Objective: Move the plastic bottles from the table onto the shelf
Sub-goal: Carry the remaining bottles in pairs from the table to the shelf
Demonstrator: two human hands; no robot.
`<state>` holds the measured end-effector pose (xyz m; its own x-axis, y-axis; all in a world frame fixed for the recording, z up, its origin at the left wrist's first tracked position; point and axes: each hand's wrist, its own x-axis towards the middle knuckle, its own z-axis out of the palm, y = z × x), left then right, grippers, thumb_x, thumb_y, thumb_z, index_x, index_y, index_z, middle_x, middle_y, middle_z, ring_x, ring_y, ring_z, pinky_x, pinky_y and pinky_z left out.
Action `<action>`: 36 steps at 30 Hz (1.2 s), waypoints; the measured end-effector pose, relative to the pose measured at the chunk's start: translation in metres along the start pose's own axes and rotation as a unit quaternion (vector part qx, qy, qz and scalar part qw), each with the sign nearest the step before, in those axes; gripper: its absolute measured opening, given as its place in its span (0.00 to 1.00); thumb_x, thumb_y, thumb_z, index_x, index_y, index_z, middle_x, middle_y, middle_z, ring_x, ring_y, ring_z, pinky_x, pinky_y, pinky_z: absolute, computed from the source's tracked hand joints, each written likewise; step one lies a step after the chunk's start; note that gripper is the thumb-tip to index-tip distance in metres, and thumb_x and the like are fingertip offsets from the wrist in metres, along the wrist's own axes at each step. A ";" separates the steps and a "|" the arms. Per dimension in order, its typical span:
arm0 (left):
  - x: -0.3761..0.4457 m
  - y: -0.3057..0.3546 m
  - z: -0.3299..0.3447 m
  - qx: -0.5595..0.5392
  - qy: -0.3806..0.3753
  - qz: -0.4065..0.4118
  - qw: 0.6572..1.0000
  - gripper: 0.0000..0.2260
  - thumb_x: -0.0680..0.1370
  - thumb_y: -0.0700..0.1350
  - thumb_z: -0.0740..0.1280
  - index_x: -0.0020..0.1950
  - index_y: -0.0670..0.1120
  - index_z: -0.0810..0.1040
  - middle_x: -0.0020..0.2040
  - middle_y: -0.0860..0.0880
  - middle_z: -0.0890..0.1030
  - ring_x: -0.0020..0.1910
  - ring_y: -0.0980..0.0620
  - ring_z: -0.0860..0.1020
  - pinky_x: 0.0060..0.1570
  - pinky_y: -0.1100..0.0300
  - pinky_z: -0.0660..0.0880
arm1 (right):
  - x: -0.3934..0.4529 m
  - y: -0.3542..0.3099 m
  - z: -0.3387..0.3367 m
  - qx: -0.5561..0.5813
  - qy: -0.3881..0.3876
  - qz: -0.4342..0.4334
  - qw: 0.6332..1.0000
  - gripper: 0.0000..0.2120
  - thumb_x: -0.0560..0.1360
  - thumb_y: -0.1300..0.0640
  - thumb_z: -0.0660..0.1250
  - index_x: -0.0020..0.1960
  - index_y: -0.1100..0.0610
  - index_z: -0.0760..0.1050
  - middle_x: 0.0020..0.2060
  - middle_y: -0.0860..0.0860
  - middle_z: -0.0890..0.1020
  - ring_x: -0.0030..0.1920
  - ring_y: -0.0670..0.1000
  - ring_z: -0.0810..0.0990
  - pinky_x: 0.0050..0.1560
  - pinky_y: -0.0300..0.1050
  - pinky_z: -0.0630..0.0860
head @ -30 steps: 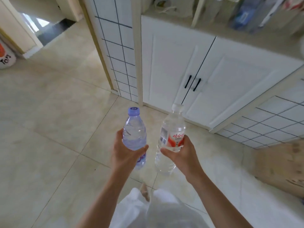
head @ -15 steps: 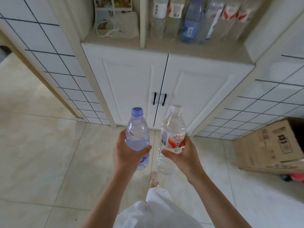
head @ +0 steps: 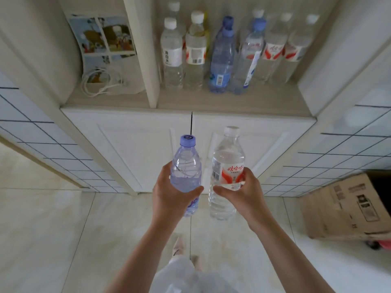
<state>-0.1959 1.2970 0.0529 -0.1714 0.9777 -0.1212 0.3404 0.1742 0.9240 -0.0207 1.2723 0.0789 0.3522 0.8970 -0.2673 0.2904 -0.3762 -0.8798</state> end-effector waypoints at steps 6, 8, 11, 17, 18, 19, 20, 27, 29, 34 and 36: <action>0.075 0.035 0.024 0.019 -0.023 0.058 0.998 0.32 0.56 0.51 0.81 0.55 0.59 0.72 0.48 0.60 0.81 0.48 0.54 0.80 0.46 0.62 0.75 | 0.063 -0.030 -0.014 0.018 0.064 -0.001 0.998 0.27 0.57 0.55 0.80 0.53 0.50 0.73 0.44 0.44 0.82 0.44 0.45 0.81 0.42 0.42 0.77; 0.100 0.050 0.031 0.017 -0.036 0.072 0.997 0.30 0.56 0.51 0.81 0.54 0.60 0.72 0.46 0.61 0.81 0.47 0.55 0.80 0.45 0.63 0.75 | 0.082 -0.043 -0.018 0.036 0.087 -0.005 0.996 0.28 0.57 0.54 0.80 0.53 0.49 0.72 0.43 0.43 0.81 0.43 0.42 0.81 0.38 0.37 0.75; 0.135 0.074 0.045 0.012 -0.048 0.096 0.994 0.29 0.56 0.53 0.79 0.53 0.59 0.72 0.45 0.60 0.81 0.45 0.55 0.81 0.46 0.58 0.76 | 0.113 -0.063 -0.026 0.045 0.115 -0.014 0.992 0.29 0.57 0.54 0.80 0.54 0.50 0.72 0.44 0.44 0.81 0.44 0.42 0.81 0.38 0.35 0.73; 0.185 0.113 0.088 -0.009 -0.085 0.148 0.985 0.28 0.59 0.46 0.82 0.52 0.61 0.71 0.42 0.63 0.80 0.43 0.63 0.80 0.41 0.68 0.76 | 0.169 -0.090 -0.046 0.074 0.189 -0.045 0.978 0.30 0.56 0.55 0.80 0.54 0.52 0.70 0.46 0.48 0.80 0.45 0.47 0.81 0.41 0.42 0.78; 0.190 0.118 0.097 -0.011 -0.081 0.152 0.985 0.28 0.60 0.45 0.82 0.50 0.62 0.71 0.41 0.63 0.80 0.41 0.64 0.80 0.39 0.70 0.75 | 0.176 -0.092 -0.050 0.081 0.196 -0.049 0.976 0.30 0.56 0.56 0.80 0.54 0.53 0.69 0.46 0.49 0.80 0.46 0.49 0.81 0.42 0.44 0.78; 0.195 0.123 0.106 -0.017 -0.075 0.153 0.985 0.27 0.61 0.45 0.81 0.50 0.62 0.70 0.41 0.62 0.80 0.42 0.64 0.80 0.40 0.70 0.75 | 0.185 -0.093 -0.053 0.086 0.202 -0.054 0.974 0.30 0.56 0.56 0.79 0.53 0.54 0.69 0.47 0.51 0.80 0.46 0.50 0.81 0.42 0.45 0.79; 0.199 0.127 0.114 -0.024 -0.070 0.152 0.986 0.27 0.61 0.45 0.81 0.51 0.61 0.70 0.42 0.61 0.80 0.43 0.63 0.79 0.41 0.69 0.75 | 0.193 -0.094 -0.057 0.088 0.207 -0.059 0.973 0.30 0.57 0.56 0.79 0.54 0.55 0.69 0.48 0.53 0.79 0.46 0.51 0.81 0.41 0.44 0.78; 0.209 0.144 0.174 -0.055 0.007 0.188 0.981 0.31 0.60 0.45 0.82 0.56 0.60 0.71 0.50 0.58 0.79 0.48 0.65 0.77 0.45 0.74 0.71 | 0.241 -0.091 -0.093 0.068 0.221 -0.118 0.966 0.33 0.57 0.60 0.80 0.56 0.53 0.66 0.52 0.53 0.77 0.51 0.52 0.79 0.45 0.46 0.80; 0.209 0.143 0.184 -0.066 0.025 0.183 0.981 0.32 0.60 0.47 0.82 0.59 0.59 0.71 0.52 0.59 0.80 0.50 0.62 0.78 0.48 0.65 0.77 | 0.251 -0.090 -0.100 0.072 0.208 -0.122 0.968 0.34 0.57 0.61 0.80 0.58 0.54 0.66 0.52 0.54 0.77 0.51 0.53 0.80 0.47 0.48 0.80; 0.209 0.142 0.207 -0.088 0.065 0.175 0.978 0.33 0.61 0.49 0.82 0.61 0.60 0.71 0.53 0.58 0.80 0.51 0.55 0.81 0.45 0.48 0.82 | 0.271 -0.081 -0.117 0.072 0.169 -0.166 0.969 0.34 0.58 0.63 0.81 0.59 0.55 0.68 0.53 0.55 0.79 0.52 0.54 0.80 0.52 0.56 0.80; 0.209 0.140 0.210 -0.079 0.061 0.176 0.979 0.34 0.61 0.51 0.81 0.63 0.61 0.70 0.55 0.59 0.80 0.52 0.55 0.81 0.46 0.48 0.82 | 0.273 -0.075 -0.118 0.072 0.153 -0.181 0.969 0.35 0.59 0.62 0.81 0.61 0.56 0.67 0.55 0.55 0.77 0.55 0.54 0.79 0.54 0.56 0.79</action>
<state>0.0099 1.5504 0.0814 -0.1808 0.9510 0.2509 0.2522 -0.2017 0.9464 0.1588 1.5181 0.1188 0.5042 0.8450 0.1782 0.3248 0.0057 -0.9458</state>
